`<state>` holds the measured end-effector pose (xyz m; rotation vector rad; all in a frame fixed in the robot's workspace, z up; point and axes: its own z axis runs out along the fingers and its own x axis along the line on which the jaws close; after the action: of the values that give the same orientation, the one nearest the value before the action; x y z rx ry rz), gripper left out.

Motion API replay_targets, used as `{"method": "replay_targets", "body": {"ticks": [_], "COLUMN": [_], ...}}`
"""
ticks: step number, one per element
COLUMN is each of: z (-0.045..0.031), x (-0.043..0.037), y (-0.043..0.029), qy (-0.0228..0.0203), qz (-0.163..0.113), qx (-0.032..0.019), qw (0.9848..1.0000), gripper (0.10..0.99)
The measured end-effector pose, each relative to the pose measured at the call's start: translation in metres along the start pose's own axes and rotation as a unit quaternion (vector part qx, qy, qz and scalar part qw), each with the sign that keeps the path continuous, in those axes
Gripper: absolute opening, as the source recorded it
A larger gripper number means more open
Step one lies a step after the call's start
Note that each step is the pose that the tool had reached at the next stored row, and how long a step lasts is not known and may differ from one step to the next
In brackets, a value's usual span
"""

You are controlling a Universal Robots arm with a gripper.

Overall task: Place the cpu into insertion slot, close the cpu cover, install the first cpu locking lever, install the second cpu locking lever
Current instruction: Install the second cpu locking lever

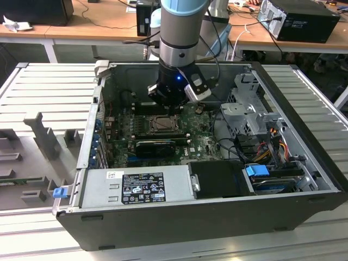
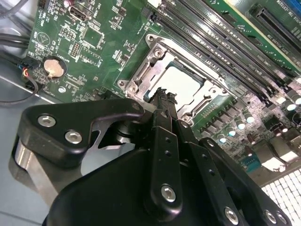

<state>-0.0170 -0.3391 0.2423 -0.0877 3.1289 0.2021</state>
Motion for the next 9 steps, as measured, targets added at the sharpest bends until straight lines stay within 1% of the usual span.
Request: {"method": "replay_targets", "body": {"ticks": [9], "z": [-0.0009], "x": [0.0003], "y": [-0.006], "qy": [0.0], "qz": [0.0], "qx": [0.0001], "qw": [1.0], "gripper": [0.106]}}
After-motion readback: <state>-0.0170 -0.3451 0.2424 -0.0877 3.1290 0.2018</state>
